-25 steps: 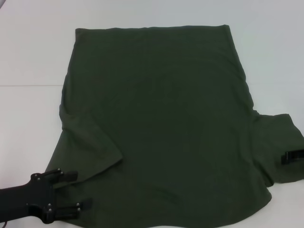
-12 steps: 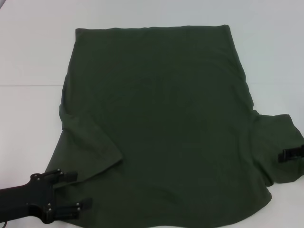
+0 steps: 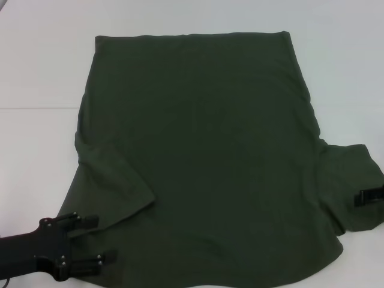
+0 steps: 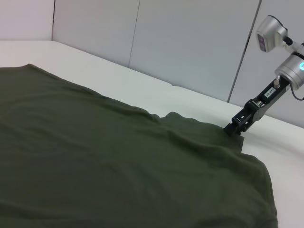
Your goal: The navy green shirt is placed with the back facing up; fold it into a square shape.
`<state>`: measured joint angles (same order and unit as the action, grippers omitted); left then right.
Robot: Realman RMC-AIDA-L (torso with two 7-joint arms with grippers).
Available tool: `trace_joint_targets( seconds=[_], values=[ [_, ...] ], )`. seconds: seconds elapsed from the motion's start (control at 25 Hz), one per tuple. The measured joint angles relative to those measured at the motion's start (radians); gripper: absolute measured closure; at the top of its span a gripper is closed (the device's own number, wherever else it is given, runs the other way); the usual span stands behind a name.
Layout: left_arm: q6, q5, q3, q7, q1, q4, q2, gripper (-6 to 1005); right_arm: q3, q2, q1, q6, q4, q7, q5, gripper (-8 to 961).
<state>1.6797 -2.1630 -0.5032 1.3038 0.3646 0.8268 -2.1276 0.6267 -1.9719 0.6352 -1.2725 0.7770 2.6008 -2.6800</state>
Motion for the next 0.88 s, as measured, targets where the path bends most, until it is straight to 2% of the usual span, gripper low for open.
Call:
trace_joint_targets(
  seconds=[0.88],
  values=[
    [0.000, 0.000, 0.002, 0.002, 0.000, 0.000, 0.000, 108, 0.021, -0.003, 0.011, 0.024, -0.023, 0.003, 0.000, 67]
  ],
)
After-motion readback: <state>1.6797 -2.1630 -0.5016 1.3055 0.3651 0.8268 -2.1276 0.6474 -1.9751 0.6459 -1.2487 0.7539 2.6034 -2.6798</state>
